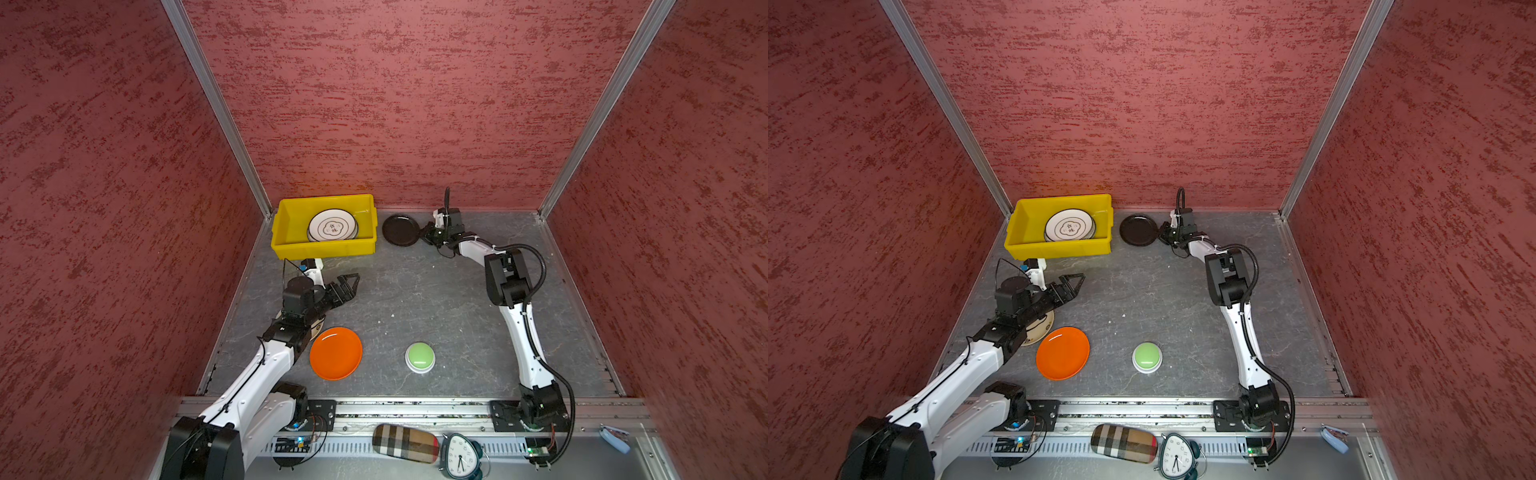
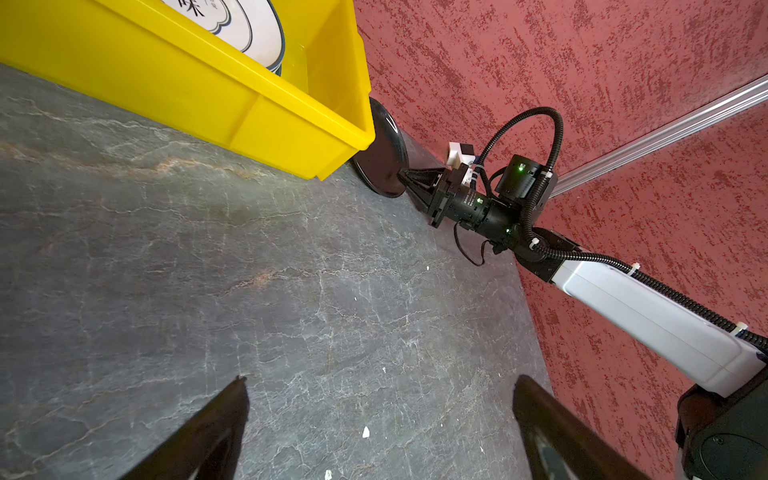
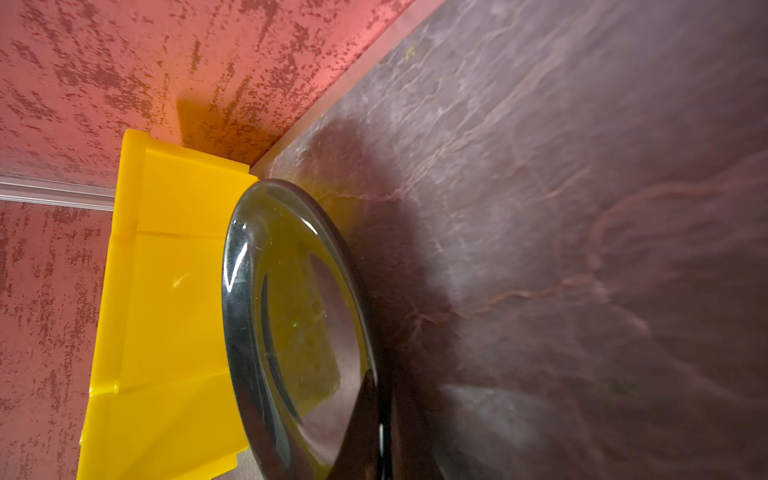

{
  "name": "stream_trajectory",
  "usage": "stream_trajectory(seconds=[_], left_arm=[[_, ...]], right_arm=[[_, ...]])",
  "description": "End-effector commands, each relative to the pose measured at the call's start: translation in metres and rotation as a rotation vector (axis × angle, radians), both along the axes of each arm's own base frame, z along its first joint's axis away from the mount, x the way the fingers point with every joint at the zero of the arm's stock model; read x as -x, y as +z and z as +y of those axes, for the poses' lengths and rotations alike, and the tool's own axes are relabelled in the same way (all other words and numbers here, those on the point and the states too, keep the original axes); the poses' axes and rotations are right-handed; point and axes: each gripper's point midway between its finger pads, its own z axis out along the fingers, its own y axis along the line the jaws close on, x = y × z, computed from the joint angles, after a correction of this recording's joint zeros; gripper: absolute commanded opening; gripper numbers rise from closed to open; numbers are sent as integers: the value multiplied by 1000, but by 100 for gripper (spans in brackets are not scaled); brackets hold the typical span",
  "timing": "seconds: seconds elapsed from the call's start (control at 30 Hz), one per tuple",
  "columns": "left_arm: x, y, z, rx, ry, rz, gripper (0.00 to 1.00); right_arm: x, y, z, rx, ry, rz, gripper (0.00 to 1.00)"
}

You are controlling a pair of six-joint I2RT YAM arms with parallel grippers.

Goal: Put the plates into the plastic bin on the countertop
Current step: 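Grip the rim of the black plate by the far wall with the right gripper, then drag the black plate upright with the right gripper toward the left gripper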

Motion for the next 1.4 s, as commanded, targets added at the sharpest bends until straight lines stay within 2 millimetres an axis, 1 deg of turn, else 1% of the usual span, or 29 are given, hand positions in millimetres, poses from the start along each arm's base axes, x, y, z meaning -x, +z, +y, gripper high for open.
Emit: stream_trajectory(seconds=[0.0,0.1,0.13,0.17,0.3,0.4,0.6,0.73,0.87,1.0,1.17,1.27,1.37], left_arm=[[-3,3,2,-22,9,-15,99],[-2,2,3,-23,12,-15,99],[-3,2,4,-23,14,-13,99],[-3,1,4,-24,16,-12,99],[-4,0,10,-19,30,-6,99],[-5,-3,18,-8,58,3,99],[-6,-8,21,27,69,8,99],[-8,-11,20,42,56,22,99],[-11,-18,23,44,64,47,99],[-13,-19,19,69,32,39,99],[-12,-13,8,101,-30,29,99],[-12,-13,4,114,-43,26,100],[-12,-12,-4,123,-69,17,99]], right_arm=[[14,0,-4,25,-13,30,0],[22,11,-13,41,-38,9,0],[26,19,-15,43,-46,-5,0],[31,20,-19,46,-57,-6,0],[53,40,-29,32,-91,-41,0],[74,44,-39,24,-133,-33,0],[115,55,-48,-21,-151,-25,0],[142,53,-51,-61,-160,44,0],[166,57,-59,-82,-195,36,0],[191,59,-72,-61,-231,39,0],[221,63,-78,-49,-233,45,0],[236,68,-82,-34,-249,37,0],[249,70,-84,-9,-265,32,0]])
